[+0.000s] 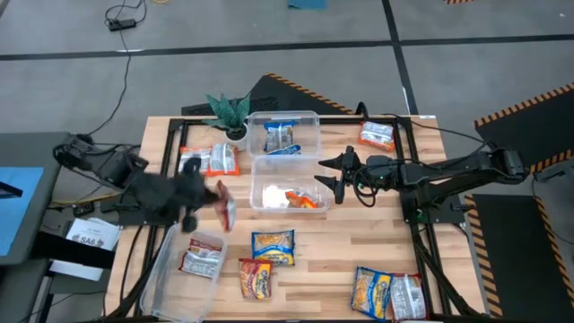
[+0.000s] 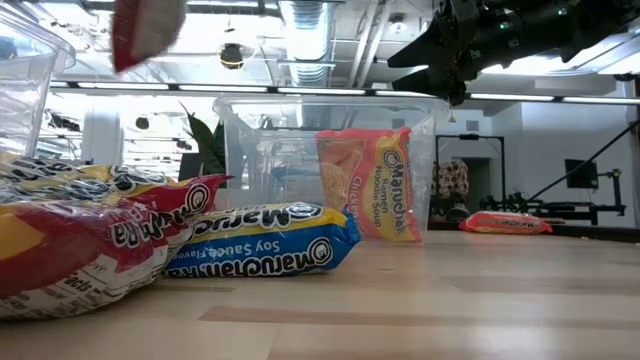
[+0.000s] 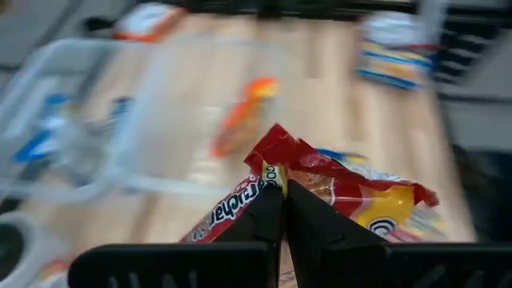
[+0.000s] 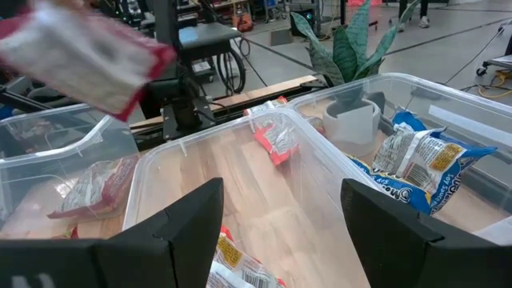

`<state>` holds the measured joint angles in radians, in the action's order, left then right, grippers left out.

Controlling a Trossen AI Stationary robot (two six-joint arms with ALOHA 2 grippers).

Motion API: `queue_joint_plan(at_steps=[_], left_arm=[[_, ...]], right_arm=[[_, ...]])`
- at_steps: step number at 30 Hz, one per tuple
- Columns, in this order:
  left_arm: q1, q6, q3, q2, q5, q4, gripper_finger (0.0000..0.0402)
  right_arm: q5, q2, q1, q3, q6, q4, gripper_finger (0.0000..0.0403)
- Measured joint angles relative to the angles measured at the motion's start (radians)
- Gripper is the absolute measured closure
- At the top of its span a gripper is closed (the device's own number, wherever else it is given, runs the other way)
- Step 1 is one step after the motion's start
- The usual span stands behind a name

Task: Sort Maruchan noodles
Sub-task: Put the red noodle pack into the bottom transparent bin

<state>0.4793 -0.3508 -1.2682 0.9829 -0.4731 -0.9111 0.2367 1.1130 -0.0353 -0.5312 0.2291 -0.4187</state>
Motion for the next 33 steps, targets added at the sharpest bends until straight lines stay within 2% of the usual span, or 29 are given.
queue_joint_plan(at_steps=[8,14,19,25,33], left_arm=[[0.309,-0.043,0.000,0.001,0.022,0.134,0.0401],[0.457,-0.218,0.002,0.011,0.021,0.114,0.0401],[0.512,-0.419,0.005,0.064,-0.008,0.013,0.0401],[0.522,-0.614,0.006,0.142,-0.029,-0.047,0.0400],[0.522,-0.783,0.006,0.176,-0.013,-0.096,0.0365]], right_arm=[[0.000,0.000,0.000,0.000,0.000,0.000,0.0127],[0.000,0.006,0.000,0.000,0.006,0.000,0.0127],[0.000,0.006,0.000,0.000,0.007,0.003,0.0127],[0.000,0.006,0.000,0.000,0.008,0.004,0.0127],[0.000,0.006,0.000,0.000,0.007,0.004,0.0127]])
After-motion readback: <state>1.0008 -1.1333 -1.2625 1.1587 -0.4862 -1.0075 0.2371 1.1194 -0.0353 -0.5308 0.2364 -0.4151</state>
